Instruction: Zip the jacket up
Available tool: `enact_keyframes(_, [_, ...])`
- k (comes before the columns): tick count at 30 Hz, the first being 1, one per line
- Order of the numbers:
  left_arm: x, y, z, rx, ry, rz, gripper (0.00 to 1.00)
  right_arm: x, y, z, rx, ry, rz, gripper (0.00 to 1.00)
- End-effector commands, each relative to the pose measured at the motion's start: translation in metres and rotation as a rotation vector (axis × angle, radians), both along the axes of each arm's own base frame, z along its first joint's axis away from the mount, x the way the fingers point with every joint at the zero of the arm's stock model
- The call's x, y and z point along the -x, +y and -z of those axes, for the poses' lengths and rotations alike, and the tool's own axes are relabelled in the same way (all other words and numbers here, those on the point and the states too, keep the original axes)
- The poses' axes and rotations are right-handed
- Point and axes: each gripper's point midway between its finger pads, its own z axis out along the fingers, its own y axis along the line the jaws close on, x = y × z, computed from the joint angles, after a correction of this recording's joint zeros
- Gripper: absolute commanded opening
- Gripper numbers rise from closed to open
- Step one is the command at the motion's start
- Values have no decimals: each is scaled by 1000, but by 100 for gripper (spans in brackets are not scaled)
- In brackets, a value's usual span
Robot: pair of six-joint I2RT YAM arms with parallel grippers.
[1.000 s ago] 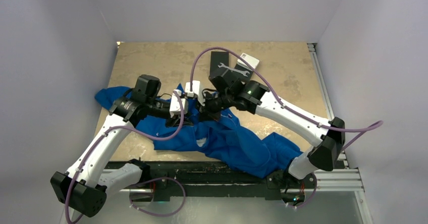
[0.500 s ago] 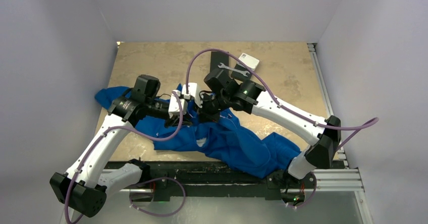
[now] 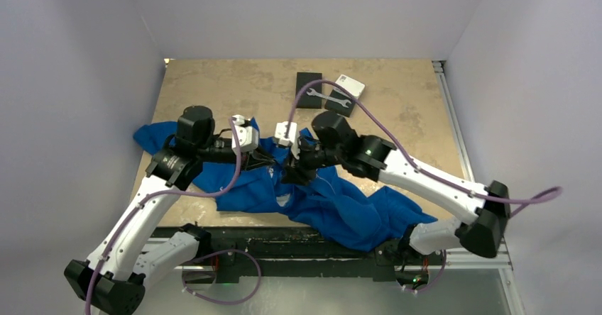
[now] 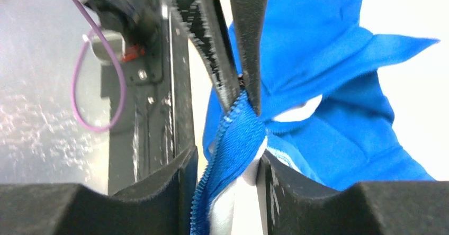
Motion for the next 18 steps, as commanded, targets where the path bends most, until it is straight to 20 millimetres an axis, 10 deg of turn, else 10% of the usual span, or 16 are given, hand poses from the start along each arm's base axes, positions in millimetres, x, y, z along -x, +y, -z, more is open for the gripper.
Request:
enact_keyframes(1, [5,-10,-40,164,38,-10,0,1,14,-76,-377,-75,5,49])
enact_keyframes(18, [4,-12,-66,277,110,-85,0,7,8,-100,-701,28,-95,31])
